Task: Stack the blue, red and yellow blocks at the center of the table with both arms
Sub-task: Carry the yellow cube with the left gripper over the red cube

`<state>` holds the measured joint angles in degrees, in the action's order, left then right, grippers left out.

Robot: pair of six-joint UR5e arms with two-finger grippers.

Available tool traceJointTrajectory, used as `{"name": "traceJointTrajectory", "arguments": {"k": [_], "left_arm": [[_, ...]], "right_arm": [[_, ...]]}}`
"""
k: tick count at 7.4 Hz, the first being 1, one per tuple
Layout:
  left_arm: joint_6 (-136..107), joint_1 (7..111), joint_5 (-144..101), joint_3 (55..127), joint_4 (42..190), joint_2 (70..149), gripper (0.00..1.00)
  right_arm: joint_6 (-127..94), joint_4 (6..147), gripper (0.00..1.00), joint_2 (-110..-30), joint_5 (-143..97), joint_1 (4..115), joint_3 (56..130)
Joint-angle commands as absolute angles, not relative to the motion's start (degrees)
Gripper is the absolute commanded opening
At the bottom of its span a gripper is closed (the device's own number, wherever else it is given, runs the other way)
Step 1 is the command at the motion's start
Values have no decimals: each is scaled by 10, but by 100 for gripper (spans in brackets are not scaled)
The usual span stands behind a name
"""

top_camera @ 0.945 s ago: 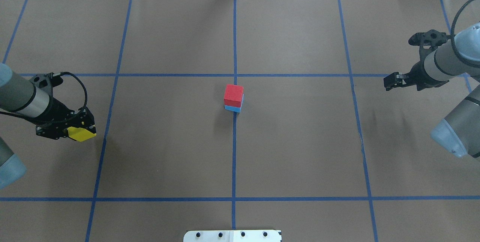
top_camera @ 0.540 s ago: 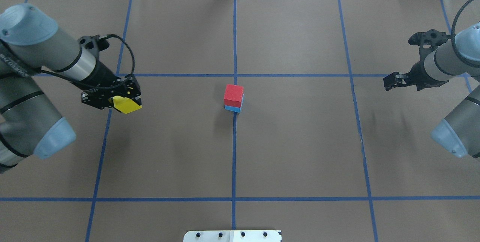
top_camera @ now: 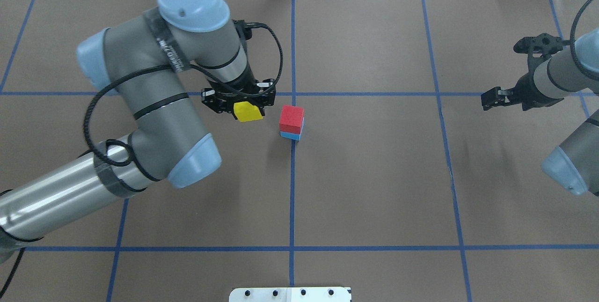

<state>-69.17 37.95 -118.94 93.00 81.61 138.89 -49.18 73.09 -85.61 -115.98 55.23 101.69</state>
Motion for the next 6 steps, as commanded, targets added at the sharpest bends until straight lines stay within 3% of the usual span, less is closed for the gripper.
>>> {"name": "traceJointTrajectory", "arguments": {"k": [1, 2, 6], "left_arm": [[-684, 357, -1152, 791, 880, 1481, 0], [-680, 356, -1150, 758, 888, 1499, 0], [-634, 357, -1149, 760, 878, 1494, 0]], "right_arm": [[-481, 730, 100, -871, -1214, 599, 1017], [-456, 723, 100, -882, -1227, 613, 1015], [-451, 715, 100, -890, -1228, 615, 1014]]}}
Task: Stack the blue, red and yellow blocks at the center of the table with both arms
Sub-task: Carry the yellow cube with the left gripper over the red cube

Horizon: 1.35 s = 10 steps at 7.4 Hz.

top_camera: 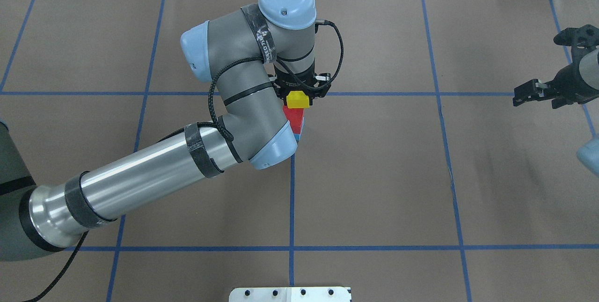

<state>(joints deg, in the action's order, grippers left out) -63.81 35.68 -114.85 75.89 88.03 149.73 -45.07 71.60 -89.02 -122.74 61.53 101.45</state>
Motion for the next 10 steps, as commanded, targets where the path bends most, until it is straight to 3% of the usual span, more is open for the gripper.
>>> {"name": "traceJointTrajectory", "arguments": {"k": [1, 10], "left_arm": [[-633, 356, -1149, 759, 867, 1493, 0], [-634, 344, -1150, 778, 840, 1487, 0]], "right_arm": [[-452, 715, 100, -890, -1228, 615, 1013], [-453, 715, 100, -887, -1228, 614, 1009]]}}
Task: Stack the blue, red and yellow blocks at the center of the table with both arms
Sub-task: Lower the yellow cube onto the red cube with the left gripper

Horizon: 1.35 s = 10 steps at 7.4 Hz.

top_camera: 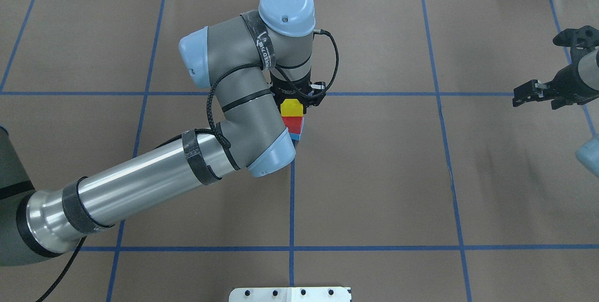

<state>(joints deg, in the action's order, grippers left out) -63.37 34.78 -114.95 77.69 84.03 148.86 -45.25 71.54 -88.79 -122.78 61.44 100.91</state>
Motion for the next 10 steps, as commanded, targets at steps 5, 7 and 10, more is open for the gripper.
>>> {"name": "traceJointTrajectory", "arguments": {"k": [5, 7, 10], "left_arm": [[-634, 343, -1150, 813, 839, 1463, 0], [-621, 340, -1150, 813, 841, 1463, 0], [-580, 340, -1150, 812, 840, 1463, 0]], "right_arm": [[-454, 715, 100, -886, -1228, 614, 1010], [-454, 715, 100, -886, -1228, 614, 1011], [-454, 715, 100, -886, -1228, 614, 1010]]}}
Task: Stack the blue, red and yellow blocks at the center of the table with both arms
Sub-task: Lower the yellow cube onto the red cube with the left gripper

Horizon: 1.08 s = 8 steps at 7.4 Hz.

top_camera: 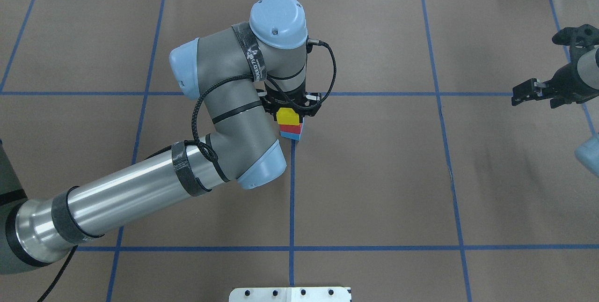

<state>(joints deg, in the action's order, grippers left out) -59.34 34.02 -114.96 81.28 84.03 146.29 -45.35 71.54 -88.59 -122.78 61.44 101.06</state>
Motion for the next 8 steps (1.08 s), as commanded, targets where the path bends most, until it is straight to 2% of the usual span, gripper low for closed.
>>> {"name": "traceJointTrajectory", "arguments": {"k": [1, 8], "left_arm": [[-578, 340, -1150, 812, 840, 1463, 0], [-561, 335, -1149, 809, 842, 1466, 0]], "right_arm": [[-454, 715, 100, -886, -1228, 614, 1010], [-453, 715, 100, -886, -1228, 614, 1007]]}}
